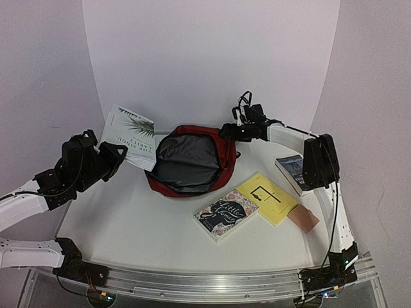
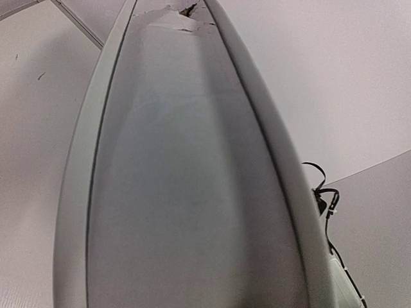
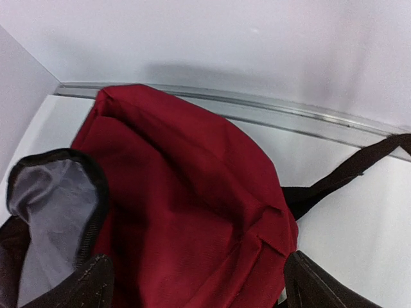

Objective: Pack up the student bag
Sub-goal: Move the student bag to the center of the board.

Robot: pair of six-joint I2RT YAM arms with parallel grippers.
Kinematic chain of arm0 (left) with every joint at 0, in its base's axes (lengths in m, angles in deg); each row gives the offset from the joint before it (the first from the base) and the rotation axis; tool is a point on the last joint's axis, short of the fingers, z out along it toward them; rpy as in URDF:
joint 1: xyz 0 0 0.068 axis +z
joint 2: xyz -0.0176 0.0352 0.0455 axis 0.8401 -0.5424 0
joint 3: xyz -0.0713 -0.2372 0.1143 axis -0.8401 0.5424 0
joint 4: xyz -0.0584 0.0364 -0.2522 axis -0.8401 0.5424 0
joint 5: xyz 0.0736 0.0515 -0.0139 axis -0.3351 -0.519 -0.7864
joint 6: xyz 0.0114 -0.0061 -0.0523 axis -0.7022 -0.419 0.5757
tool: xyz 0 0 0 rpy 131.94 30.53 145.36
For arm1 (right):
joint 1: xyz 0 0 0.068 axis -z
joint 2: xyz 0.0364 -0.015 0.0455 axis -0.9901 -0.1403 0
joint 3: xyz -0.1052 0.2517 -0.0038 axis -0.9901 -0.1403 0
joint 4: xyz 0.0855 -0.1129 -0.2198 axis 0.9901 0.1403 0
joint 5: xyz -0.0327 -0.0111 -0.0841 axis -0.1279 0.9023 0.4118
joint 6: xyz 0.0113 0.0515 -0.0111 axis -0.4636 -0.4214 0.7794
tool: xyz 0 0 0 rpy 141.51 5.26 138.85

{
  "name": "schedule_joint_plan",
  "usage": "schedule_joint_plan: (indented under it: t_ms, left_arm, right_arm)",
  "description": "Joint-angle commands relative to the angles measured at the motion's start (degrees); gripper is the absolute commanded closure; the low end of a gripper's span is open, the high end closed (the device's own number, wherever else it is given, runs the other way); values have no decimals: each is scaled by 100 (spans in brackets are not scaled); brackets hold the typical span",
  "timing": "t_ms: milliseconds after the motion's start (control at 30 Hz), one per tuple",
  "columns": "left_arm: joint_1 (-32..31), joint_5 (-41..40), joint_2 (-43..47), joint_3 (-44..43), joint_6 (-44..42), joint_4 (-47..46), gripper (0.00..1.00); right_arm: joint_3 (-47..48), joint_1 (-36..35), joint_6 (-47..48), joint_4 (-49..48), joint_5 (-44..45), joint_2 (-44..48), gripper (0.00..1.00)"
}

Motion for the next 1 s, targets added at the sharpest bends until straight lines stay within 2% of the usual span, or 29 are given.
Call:
schedule_joint_plan:
  t_ms: [0, 33, 100, 233, 267, 333, 533, 667, 700, 800, 833, 900, 967]
  left_arm:
    - [6, 9, 55, -102, -40, -262, 100]
    - [6, 13, 49, -103, -40, -262, 100]
    - [3, 23, 37, -99, -40, -261, 100]
    - [4, 71, 9, -84, -32, -264, 100]
    - [3, 93, 4, -80, -32, -275, 100]
    - [3, 102, -6, -70, -42, -289, 100]
    - [0, 148, -116, -73, -102, -385, 100]
    - [6, 291, -248, -129, -185, -393, 100]
    - [5, 344, -278, -144, -207, -395, 100]
    - [-1, 590, -364, -204, -280, -398, 100]
    - [5, 731, -386, -235, -327, -396, 100]
    - [1, 1046, -481, -300, -404, -393, 100]
    - [5, 1509, -623, -347, -505, -525, 100]
  right_arm:
    - [517, 7, 207, 222, 360, -452, 12]
    - [533, 10, 194, 223, 390, -516, 15]
    - [523, 25, 136, 219, 470, -592, 28]
    - [449, 213, -244, 206, 741, -604, 70]
    - [425, 306, -394, 203, 805, -589, 84]
    - [272, 462, -652, 205, 937, -491, 98]
    - [-675, 1081, -1430, 167, 1187, 123, 100]
    - [-1315, 1218, -1728, 137, 750, 504, 100]
    - [-1417, 1222, -1762, 130, 443, 558, 91]
    - [-1594, 1221, -1741, 131, -298, 819, 48]
    - [-1620, 1222, -1613, 136, -417, 902, 38]
    - [-1655, 1229, -1322, 153, -409, 1159, 19]
    - [-1655, 1258, -1027, 158, -363, 1370, 10]
